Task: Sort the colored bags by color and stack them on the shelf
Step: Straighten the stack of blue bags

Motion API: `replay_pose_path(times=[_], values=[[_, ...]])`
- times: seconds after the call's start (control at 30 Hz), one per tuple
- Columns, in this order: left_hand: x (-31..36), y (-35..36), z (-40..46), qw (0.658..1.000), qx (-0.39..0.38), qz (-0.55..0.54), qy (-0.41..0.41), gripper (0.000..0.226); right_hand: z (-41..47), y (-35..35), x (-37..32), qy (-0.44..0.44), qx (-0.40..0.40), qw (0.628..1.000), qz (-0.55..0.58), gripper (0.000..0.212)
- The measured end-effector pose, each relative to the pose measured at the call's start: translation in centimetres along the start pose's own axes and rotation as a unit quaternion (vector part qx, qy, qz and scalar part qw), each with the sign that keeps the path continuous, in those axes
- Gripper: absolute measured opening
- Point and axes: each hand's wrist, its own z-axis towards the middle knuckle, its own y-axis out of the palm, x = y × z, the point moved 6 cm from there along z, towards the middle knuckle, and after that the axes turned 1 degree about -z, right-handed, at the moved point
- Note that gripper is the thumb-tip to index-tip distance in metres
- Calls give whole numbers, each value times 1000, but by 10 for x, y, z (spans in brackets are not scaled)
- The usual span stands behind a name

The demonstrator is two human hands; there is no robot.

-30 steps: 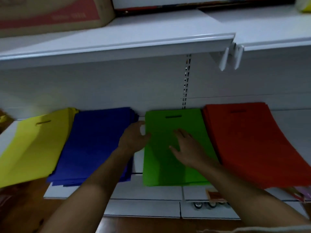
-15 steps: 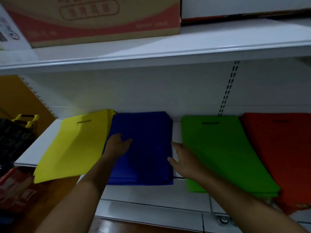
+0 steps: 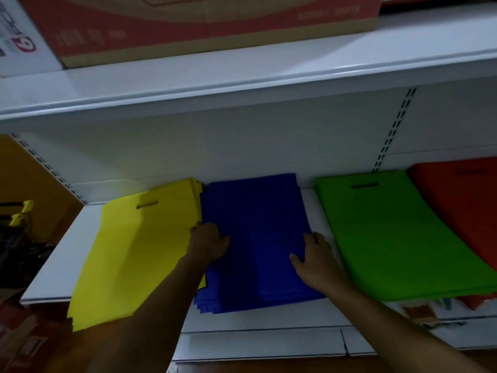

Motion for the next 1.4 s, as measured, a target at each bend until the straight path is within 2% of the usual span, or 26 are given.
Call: replay_pose_path(times=[0.13, 0.33, 0.43, 0.6, 0.77, 1.0, 1.17, 1.3, 1.4], values=[[5, -2, 9, 998, 10, -62, -8, 43, 1, 0, 2, 11, 24, 1000, 5, 64], [-8, 4, 21, 996, 5, -74, -57, 54, 3, 4, -2, 15, 26, 1000, 1, 66], [-1, 5, 22, 996, 12, -79, -39, 48, 3, 4, 1, 23, 31, 999, 7, 68], [6, 2, 18, 984, 31, -177, -21, 44, 14, -8, 11, 57, 28, 997, 33, 79], [-6, 4, 17, 990, 43, -128, -44, 43, 30, -10, 6, 70, 29, 996, 48, 84], [-19, 10, 18, 992, 46, -103, -58, 48, 36, -2, -1, 54, -13, 998, 1, 87], [-4, 9, 13, 979, 38, -194, -45, 53, 46, -10, 9, 90, 35, 995, 33, 84], [-3, 9, 14, 976, 41, -210, -43, 53, 50, -13, 10, 110, 37, 993, 6, 81], [-3, 8, 17, 963, 46, -261, -49, 56, 51, -11, 8, 104, 30, 994, 1, 81]])
